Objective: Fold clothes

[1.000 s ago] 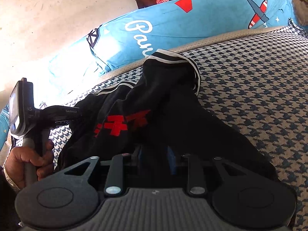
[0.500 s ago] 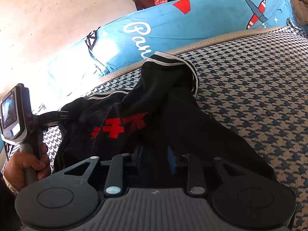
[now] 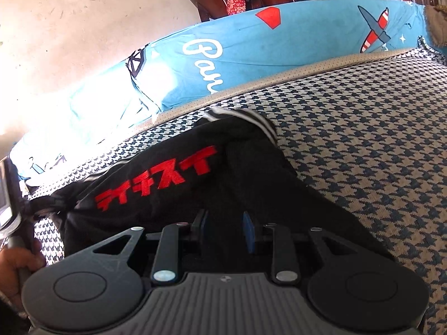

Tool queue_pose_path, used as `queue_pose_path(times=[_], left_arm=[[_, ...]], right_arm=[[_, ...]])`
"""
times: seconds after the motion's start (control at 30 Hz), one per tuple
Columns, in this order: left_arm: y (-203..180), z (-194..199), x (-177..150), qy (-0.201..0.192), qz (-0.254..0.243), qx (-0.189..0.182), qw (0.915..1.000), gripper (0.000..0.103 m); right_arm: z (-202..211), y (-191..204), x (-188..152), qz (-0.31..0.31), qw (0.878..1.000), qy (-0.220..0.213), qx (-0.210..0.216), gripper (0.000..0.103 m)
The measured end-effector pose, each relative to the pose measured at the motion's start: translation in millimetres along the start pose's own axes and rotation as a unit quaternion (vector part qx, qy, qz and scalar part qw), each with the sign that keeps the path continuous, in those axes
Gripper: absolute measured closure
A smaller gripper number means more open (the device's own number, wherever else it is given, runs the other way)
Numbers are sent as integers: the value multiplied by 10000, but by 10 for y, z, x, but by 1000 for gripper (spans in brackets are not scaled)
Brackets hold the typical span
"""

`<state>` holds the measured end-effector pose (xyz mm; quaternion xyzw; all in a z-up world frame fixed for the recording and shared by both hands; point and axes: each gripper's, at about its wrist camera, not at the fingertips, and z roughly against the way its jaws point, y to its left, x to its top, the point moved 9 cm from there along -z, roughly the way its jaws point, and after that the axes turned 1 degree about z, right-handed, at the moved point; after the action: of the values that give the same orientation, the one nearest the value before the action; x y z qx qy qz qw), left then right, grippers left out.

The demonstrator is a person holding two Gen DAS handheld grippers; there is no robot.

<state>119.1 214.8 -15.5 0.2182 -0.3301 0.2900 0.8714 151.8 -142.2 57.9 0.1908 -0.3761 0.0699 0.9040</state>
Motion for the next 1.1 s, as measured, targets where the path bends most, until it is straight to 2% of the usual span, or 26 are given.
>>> queue_pose_path(times=[0.1, 0.23, 0.3, 0.47, 0.57, 0.77, 0.93, 1.1], left_arm=[[146, 35, -106, 142, 80, 122, 9998, 89], [264, 86, -250, 336, 215, 87, 9992, 79], [299, 141, -284, 325, 294, 0, 9990, 77], [330, 386, -335, 111, 373, -275, 9989, 57], [304, 555, -386, -40, 330, -427, 9985, 50], [92, 760, -474, -180, -38, -816, 9965, 47], [-85, 796, -495, -148, -223, -1141, 9931, 45], [-217, 771, -540, 9, -257, -1428, 9894, 36]], right_arm=[[4, -34, 12, 7, 9999, -1, -114, 76], [40, -186, 47, -137, 9994, -69, -325, 76], [78, -290, 77, -245, 9987, -129, -423, 76], [171, -568, 128, -517, 9961, -269, -661, 76], [224, -685, 144, -681, 9945, -328, -729, 76], [213, -660, 182, -547, 9969, -249, -514, 76], [123, -530, 222, -363, 9989, -167, -242, 76], [11, -422, 309, -326, 9994, -149, -34, 75]])
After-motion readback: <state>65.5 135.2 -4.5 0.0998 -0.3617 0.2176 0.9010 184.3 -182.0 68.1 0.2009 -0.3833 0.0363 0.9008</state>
